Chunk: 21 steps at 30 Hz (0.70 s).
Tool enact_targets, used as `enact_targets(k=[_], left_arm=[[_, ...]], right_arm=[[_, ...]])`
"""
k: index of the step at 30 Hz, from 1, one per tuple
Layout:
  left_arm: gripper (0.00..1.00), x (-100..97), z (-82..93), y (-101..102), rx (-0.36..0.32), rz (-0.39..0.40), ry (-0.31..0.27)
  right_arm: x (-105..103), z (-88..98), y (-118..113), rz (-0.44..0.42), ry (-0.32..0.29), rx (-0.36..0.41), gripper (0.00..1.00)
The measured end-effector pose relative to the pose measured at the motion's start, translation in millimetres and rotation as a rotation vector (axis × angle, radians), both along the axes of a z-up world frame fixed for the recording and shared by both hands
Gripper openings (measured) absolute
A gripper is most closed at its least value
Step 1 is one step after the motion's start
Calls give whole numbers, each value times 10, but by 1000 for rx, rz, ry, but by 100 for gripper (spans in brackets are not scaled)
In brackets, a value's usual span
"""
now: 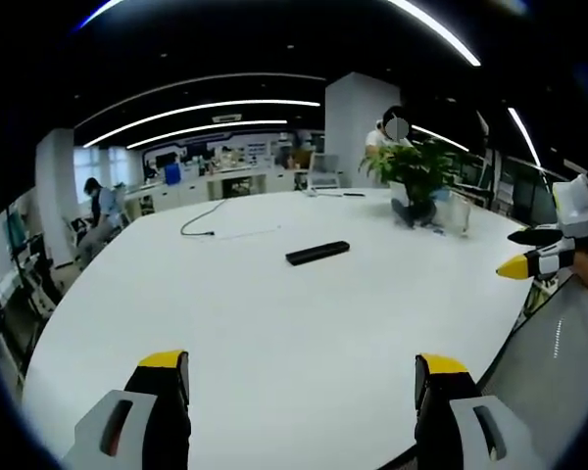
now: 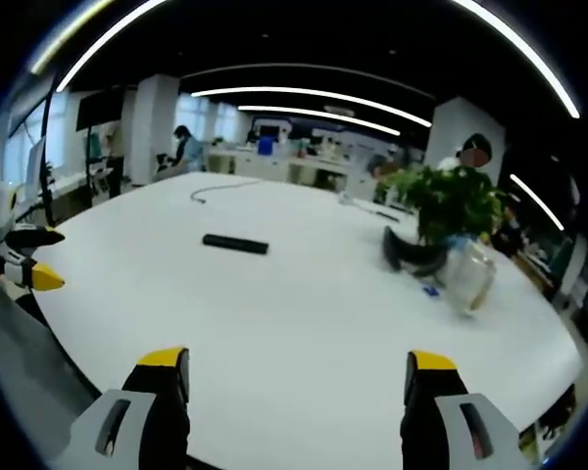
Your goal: Press the specified remote control buttons in sequence, fully releasing each button before pressing the next.
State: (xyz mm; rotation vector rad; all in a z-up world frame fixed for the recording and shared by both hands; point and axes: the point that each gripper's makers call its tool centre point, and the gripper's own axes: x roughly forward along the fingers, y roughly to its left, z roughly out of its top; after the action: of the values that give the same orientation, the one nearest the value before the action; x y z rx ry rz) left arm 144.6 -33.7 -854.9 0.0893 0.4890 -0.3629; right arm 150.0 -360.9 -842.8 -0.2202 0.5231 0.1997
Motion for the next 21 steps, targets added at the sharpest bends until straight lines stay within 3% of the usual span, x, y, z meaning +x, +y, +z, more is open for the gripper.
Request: enact_targets(k=[21], left_arm=[[98,-7,-16,-11,-1,-5,12]], right_arm=[[-4,-15,7,6,8,-3,88]])
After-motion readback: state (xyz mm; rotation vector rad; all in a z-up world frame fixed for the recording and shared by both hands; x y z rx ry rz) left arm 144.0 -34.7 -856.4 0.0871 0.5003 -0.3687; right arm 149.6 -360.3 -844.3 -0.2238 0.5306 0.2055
